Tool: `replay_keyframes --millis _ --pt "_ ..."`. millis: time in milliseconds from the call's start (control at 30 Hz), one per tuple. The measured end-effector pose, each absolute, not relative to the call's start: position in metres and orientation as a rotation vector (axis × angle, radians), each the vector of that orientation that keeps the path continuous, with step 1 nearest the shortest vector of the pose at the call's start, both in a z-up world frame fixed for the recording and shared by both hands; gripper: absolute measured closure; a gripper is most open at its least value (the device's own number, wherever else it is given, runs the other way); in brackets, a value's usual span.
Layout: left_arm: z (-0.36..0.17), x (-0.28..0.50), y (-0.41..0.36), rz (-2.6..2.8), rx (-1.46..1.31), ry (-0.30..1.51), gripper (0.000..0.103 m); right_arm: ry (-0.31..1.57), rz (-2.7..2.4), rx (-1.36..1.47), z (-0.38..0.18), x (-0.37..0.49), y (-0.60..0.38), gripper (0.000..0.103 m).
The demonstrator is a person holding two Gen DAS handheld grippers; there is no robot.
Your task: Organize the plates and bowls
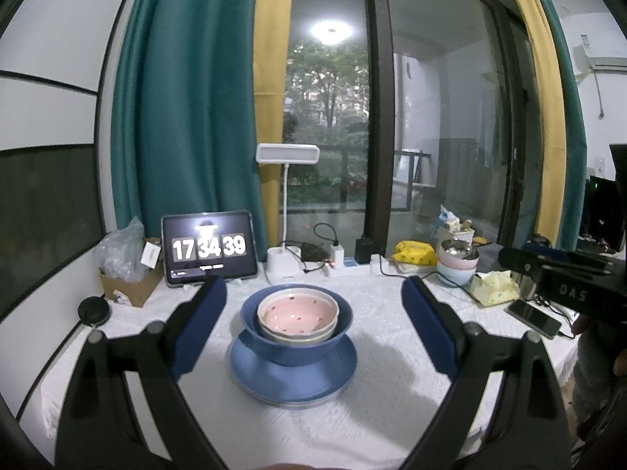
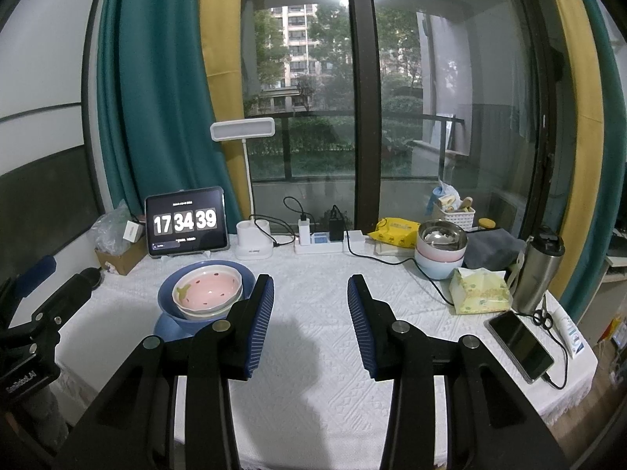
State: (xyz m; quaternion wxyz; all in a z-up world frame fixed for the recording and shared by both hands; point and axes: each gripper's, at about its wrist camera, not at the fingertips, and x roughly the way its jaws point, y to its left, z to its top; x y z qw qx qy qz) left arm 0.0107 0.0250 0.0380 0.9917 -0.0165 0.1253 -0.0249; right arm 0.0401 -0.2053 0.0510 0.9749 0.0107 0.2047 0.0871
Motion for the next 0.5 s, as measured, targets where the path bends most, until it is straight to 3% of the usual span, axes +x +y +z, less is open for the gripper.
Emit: replay_keyframes --millis 500 --pt "0.0399 0.0096 0.0247 -0.055 -0.033 0.247 0.011 0.410 0.177 0.019 0.0497 0.0404 -0.2037 0.062"
